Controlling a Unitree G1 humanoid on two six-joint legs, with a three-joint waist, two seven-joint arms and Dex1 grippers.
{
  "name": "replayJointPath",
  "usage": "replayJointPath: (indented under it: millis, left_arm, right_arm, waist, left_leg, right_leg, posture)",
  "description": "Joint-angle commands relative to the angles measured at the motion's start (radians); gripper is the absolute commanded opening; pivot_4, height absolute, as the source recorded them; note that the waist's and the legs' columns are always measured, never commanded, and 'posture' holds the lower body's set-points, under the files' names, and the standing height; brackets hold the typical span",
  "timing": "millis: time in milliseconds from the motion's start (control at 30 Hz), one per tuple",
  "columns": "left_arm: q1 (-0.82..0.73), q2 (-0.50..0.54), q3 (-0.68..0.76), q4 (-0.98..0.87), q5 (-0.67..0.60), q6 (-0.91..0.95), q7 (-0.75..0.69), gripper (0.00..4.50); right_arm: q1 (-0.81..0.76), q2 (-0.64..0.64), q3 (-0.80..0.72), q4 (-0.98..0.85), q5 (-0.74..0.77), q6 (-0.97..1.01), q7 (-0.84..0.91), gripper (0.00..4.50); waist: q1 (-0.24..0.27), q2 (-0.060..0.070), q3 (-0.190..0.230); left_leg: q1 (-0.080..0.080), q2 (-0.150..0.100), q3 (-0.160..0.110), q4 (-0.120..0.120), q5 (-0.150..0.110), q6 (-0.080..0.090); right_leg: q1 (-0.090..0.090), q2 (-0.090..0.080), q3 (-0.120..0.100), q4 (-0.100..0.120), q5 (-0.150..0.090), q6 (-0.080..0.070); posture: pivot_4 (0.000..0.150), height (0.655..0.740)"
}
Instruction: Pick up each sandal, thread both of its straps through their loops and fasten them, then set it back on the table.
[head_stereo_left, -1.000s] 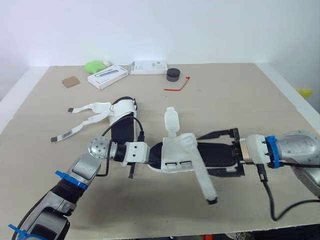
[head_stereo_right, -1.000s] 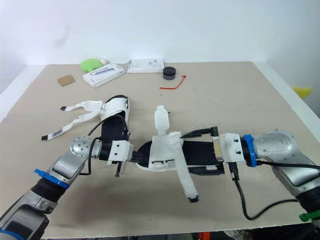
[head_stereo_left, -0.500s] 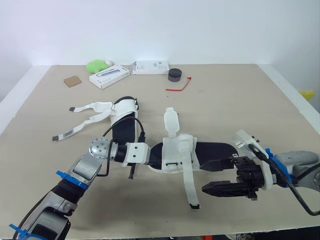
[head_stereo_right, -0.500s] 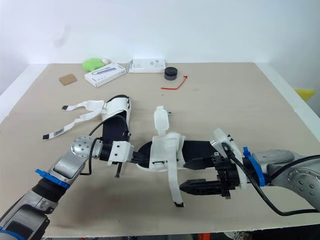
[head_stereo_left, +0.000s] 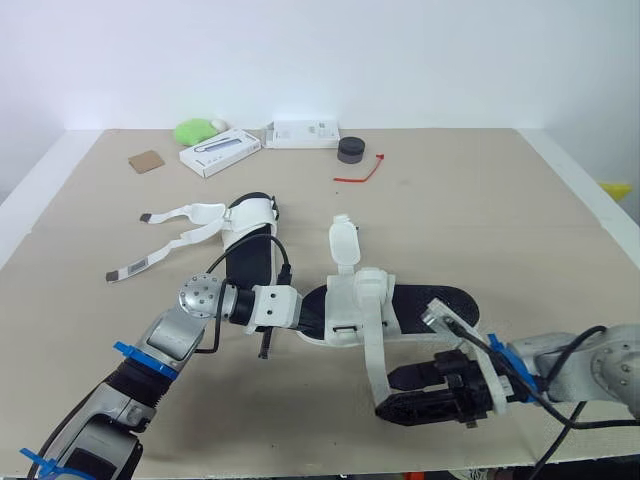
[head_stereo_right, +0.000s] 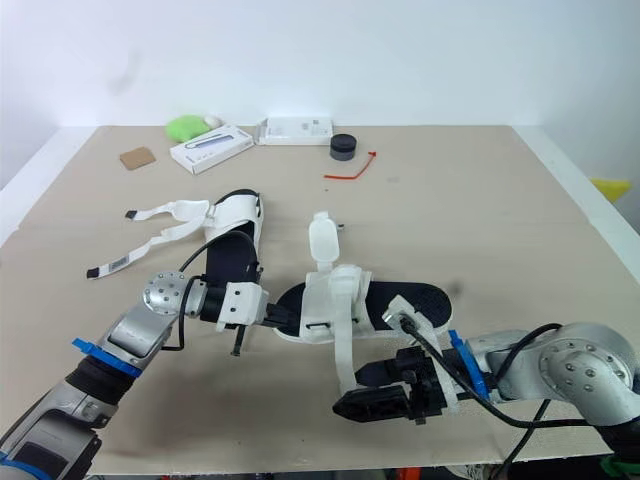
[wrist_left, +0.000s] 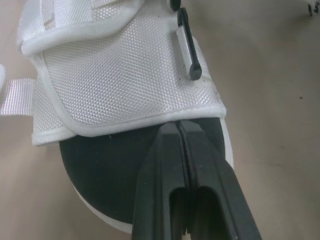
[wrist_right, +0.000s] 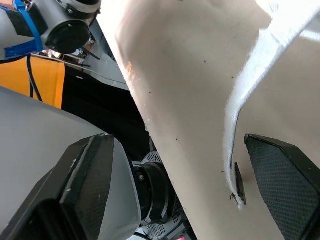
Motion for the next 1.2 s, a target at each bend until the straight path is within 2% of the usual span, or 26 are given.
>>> replayJointPath:
  millis: [33,100,200,267,300,333,367,433,467,500,533,700,867,1000,1200]
  left_arm:
    - [0.013,0.005,-0.018,0.007,0.017,0.012,-0.004,0.0]
    - [0.013,0.006,-0.017,0.008,0.018,0.011,-0.005,0.0]
    - [0.012,0.005,-0.017,0.011,0.019,0.011,-0.004,0.0]
    - [0.011,0.003,-0.017,0.01,0.019,0.012,-0.002,0.0]
    - [0.012,0.003,-0.016,0.009,0.018,0.013,-0.001,0.0]
    - [0.012,0.002,-0.017,0.009,0.018,0.014,0.0,0.0]
    - [0.014,0.002,-0.017,0.008,0.018,0.014,0.0,0.0]
    - [0.018,0.004,-0.016,0.006,0.018,0.013,0.001,0.0]
    - [0.019,0.005,-0.015,0.006,0.019,0.013,0.001,0.0]
    - [0.019,0.005,-0.015,0.006,0.019,0.013,0.001,0.0]
    - [0.019,0.005,-0.015,0.006,0.019,0.013,0.002,0.0]
    - [0.018,0.003,-0.015,0.008,0.02,0.013,0.004,0.0]
    - [0.015,0.001,-0.015,0.012,0.02,0.012,0.003,0.0]
    - [0.015,-0.002,-0.014,0.015,0.021,0.011,0.005,0.0]
    - [0.022,-0.007,-0.022,0.008,0.022,0.01,0.01,0.0]
  right_arm:
    - [-0.022,0.03,-0.02,0.021,0.034,0.02,-0.042,4.49]
    - [-0.04,0.051,-0.016,0.035,0.074,0.035,-0.06,4.49]
    - [-0.069,0.073,-0.006,0.053,0.106,0.061,-0.093,3.7]
    - [-0.082,0.078,0.0,0.059,0.102,0.08,-0.108,2.58]
    - [-0.083,0.082,0.003,0.062,0.097,0.086,-0.114,2.44]
    - [-0.084,0.083,0.004,0.063,0.09,0.093,-0.113,1.97]
    - [-0.085,0.085,0.006,0.063,0.082,0.1,-0.11,1.77]
    - [-0.088,0.085,0.012,0.06,0.058,0.119,-0.093,0.92]
    - [-0.087,0.086,0.013,0.059,0.046,0.124,-0.088,0.69]
    - [-0.085,0.09,0.011,0.062,0.044,0.128,-0.086,0.16]
    - [-0.083,0.094,0.008,0.065,0.043,0.131,-0.084,0.04]
    - [-0.11,0.123,-0.035,0.087,0.062,0.123,-0.045,0.04]
    - [-0.319,0.132,-0.075,0.232,0.196,0.116,-0.08,0.04]
    - [-0.469,0.158,-0.067,0.372,0.17,0.145,-0.1,0.04]
    - [-0.523,0.214,-0.044,0.458,0.049,0.202,-0.111,0.04]
  waist:
    - [0.0,0.0,0.0]
    - [0.0,0.0,0.0]
    - [0.0,0.0,0.0]
    - [0.0,0.0,0.0]
    - [0.0,0.0,0.0]
    - [0.0,0.0,0.0]
    - [0.0,0.0,0.0]
    - [0.0,0.0,0.0]
    - [0.0,0.0,0.0]
    - [0.0,0.0,0.0]
    - [0.0,0.0,0.0]
    - [0.0,0.0,0.0]
    - [-0.002,0.0,0.0]
    - [-0.002,0.0,0.0]
    - [0.0,0.0,-0.001]
  left_leg:
    - [0.0,0.0,0.0,0.0,0.0,0.0]
    - [0.0,0.0,0.0,0.0,0.0,0.0]
    - [0.0,0.0,0.0,0.0,0.0,0.0]
    - [0.0,0.0,0.0,0.0,0.0,0.0]
    - [0.0,0.0,-0.001,0.0,0.0,0.0]
    - [0.0,0.0,-0.001,0.0,0.0,0.0]
    - [-0.001,0.0,-0.001,0.0,0.0,0.0]
    - [-0.002,0.0,-0.001,0.0,0.0,0.0]
    - [-0.002,0.0,-0.001,0.0,0.0,0.0]
    - [-0.002,0.0,-0.002,0.0,0.0,0.0]
    - [-0.002,0.0,-0.002,0.0,0.0,0.0]
    - [-0.002,0.0,-0.002,0.0,0.0,0.0]
    - [-0.002,0.0,-0.001,0.002,0.0,0.0]
    - [-0.003,0.0,-0.002,0.002,0.0,0.0]
    - [-0.007,-0.001,-0.007,0.002,0.0,0.0]
  right_leg:
    - [0.0,0.0,0.0,0.0,0.0,0.0]
    - [0.0,0.0,0.0,0.0,0.0,0.0]
    - [0.0,0.0,0.0,0.0,0.0,0.0]
    - [0.0,0.0,0.0,0.0,0.0,0.0]
    - [0.0,0.0,0.0,0.0,0.0,0.0]
    - [0.0,0.0,0.0,0.0,0.0,0.0]
    - [0.0,0.0,0.0,0.0,0.0,0.0]
    - [0.0,0.0,0.0,0.0,0.0,0.0]
    - [0.0,0.0,0.0,0.0,0.0,0.0]
    - [0.0,0.0,0.0,0.0,0.0,0.0]
    - [0.0,0.0,0.0,0.0,0.0,0.0]
    - [0.0,0.0,-0.001,0.0,0.0,0.0]
    - [0.0,0.0,-0.001,0.0,0.001,0.001]
    - [0.0,0.0,-0.001,-0.001,0.002,0.0]
    - [-0.004,-0.001,-0.002,-0.001,0.005,-0.005]
  posture:
    - [0.15,0.74]
    - [0.15,0.74]
    - [0.15,0.74]
    - [0.15,0.74]
    - [0.15,0.74]
    - [0.15,0.74]
    - [0.15,0.74]
    - [0.15,0.74]
    - [0.15,0.74]
    - [0.15,0.74]
    - [0.15,0.74]
    - [0.15,0.74]
    - [0.15,0.74]
    - [0.15,0.74]
    - [0.15,0.74]
